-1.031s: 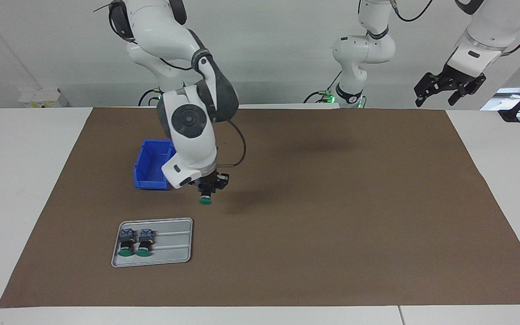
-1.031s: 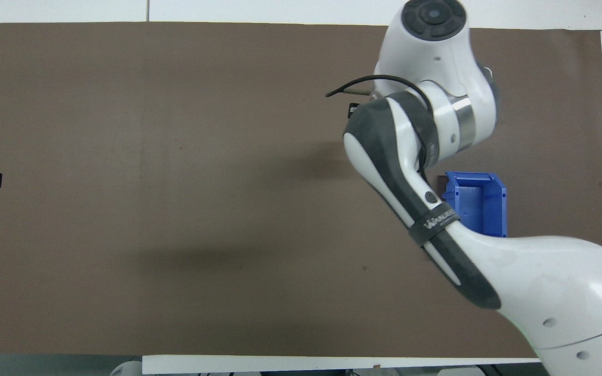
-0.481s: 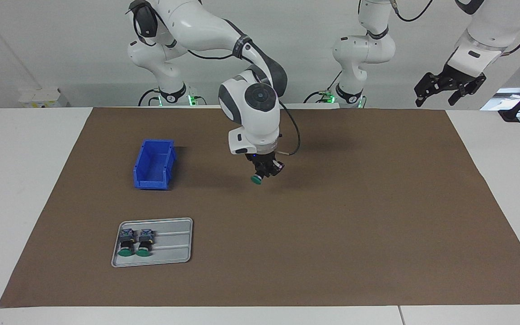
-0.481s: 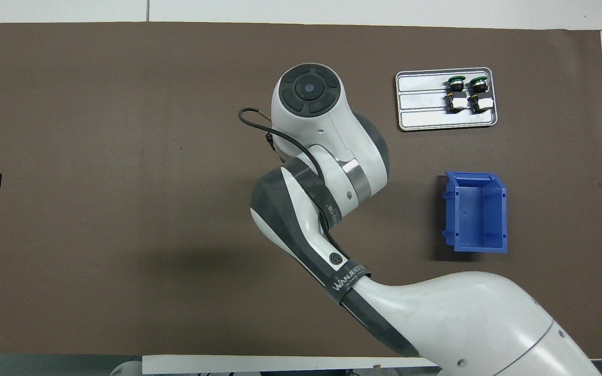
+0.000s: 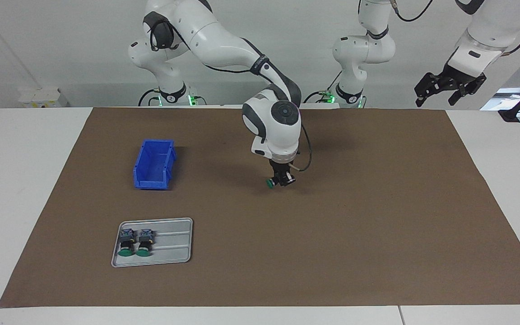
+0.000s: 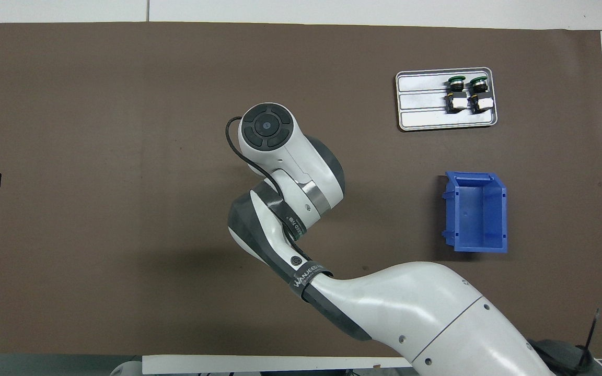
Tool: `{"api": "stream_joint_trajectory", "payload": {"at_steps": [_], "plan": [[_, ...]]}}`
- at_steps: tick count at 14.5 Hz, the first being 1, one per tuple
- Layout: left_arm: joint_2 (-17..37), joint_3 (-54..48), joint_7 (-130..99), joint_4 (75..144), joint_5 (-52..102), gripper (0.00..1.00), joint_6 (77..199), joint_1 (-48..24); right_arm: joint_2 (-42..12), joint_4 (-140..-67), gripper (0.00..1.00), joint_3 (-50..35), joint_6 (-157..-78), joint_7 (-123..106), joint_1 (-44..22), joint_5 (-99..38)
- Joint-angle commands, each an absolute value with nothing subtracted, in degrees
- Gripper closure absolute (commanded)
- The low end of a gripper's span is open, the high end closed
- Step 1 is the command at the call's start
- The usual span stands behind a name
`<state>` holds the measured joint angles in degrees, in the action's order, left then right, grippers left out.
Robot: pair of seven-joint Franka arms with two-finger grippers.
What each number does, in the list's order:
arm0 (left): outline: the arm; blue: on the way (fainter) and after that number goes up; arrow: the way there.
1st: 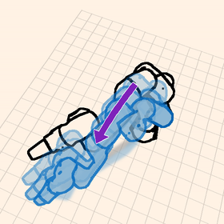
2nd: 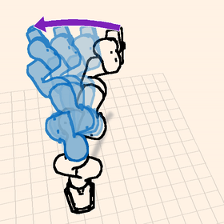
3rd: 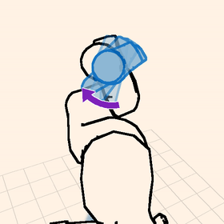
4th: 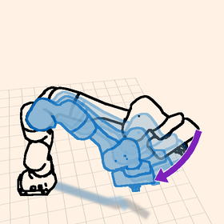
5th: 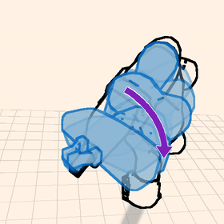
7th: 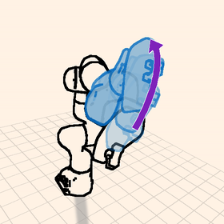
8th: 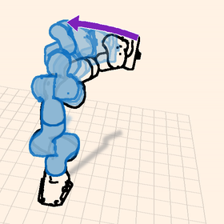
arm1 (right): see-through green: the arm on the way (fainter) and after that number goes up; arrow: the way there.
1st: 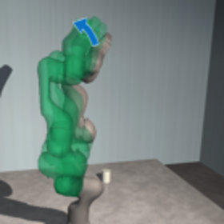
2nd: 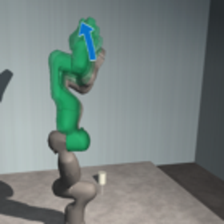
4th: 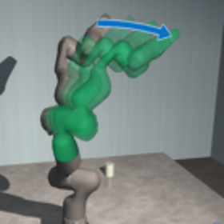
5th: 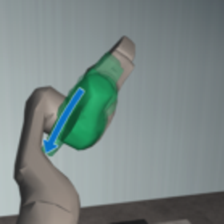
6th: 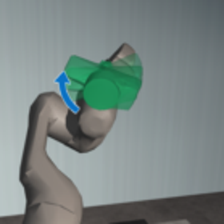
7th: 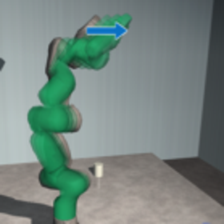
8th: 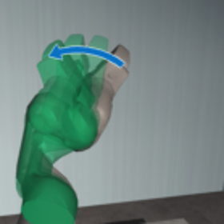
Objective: Place and press button with both arms
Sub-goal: 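Carry the item to the table center and set it down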
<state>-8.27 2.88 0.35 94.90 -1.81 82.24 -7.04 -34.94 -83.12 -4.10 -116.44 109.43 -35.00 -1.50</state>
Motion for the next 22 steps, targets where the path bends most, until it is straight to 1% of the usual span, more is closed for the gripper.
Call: {"api": "stream_joint_trajectory", "payload": {"at_steps": [1,3,7,11,12,13,15,16,17,18,19,20,21,22], "plan": [[-9.67,2.72,0.26,96.33,-2.81,0.00,82.35,-6.15,-34.54,-85.25,0.90,-4.48,-118.82,116.71,-34.28,-0.79],[-9.67,2.72,-1.04,96.33,-2.81,0.00,82.35,-6.15,-34.28,-87.97,0.90,-4.48,-120.75,117.85,-33.58,-0.88],[-9.67,2.72,-1.67,96.33,-2.81,0.00,82.44,-6.15,-34.45,-88.51,0.91,-4.48,-118.48,121.02,-33.31,-0.97],[-9.67,2.72,-1.14,96.42,-2.81,0.00,82.44,-6.15,-34.45,-88.94,0.83,-4.57,-120.58,125.49,-33.49,-1.05],[-9.67,2.72,-1.14,96.42,-2.81,0.00,82.35,-6.15,-34.45,-89.03,0.79,-4.57,-121.19,126.90,-34.01,-1.14],[-9.67,2.72,-1.40,96.50,-2.81,0.00,82.35,-6.15,-34.45,-88.95,0.72,-4.57,-122.07,127.35,-33.93,-1.14],[-9.67,2.64,-1.32,96.50,-2.81,0.00,82.35,-6.15,-34.37,-88.33,0.46,-4.57,-122.26,126.31,-34.10,-0.88],[-9.67,2.64,-1.41,96.50,-2.81,0.00,82.35,-6.15,-34.10,-88.16,0.30,-4.57,-122.34,124.47,-34.62,-0.79],[-9.67,2.64,-1.49,96.50,-2.81,0.00,82.35,-6.15,-33.75,-88.07,0.23,-4.57,-122.08,122.54,-34.63,-0.79],[-9.67,2.64,-1.58,96.50,-2.81,0.00,82.35,-6.24,-33.40,-87.89,0.13,-4.57,-121.65,121.30,-34.19,-0.79],[-9.67,2.72,-1.58,96.50,-2.81,0.00,82.44,-6.24,-32.35,-87.80,0.06,-4.57,-121.47,120.85,-33.58,-0.79],[-9.67,2.72,-1.50,96.50,-2.81,0.00,82.44,-6.15,-31.21,-87.80,0.02,-4.48,-121.38,120.76,-33.23,-0.79],[-9.67,2.72,-1.58,96.50,-2.81,0.00,82.44,-6.15,-29.55,-87.80,0.02,-4.31,-120.94,120.33,-33.05,-0.70],[-9.67,2.72,-1.67,96.50,-2.81,0.00,82.44,-6.15,-27.70,-87.80,0.02,-4.22,-119.55,117.97,-31.48,-0.70]]}}
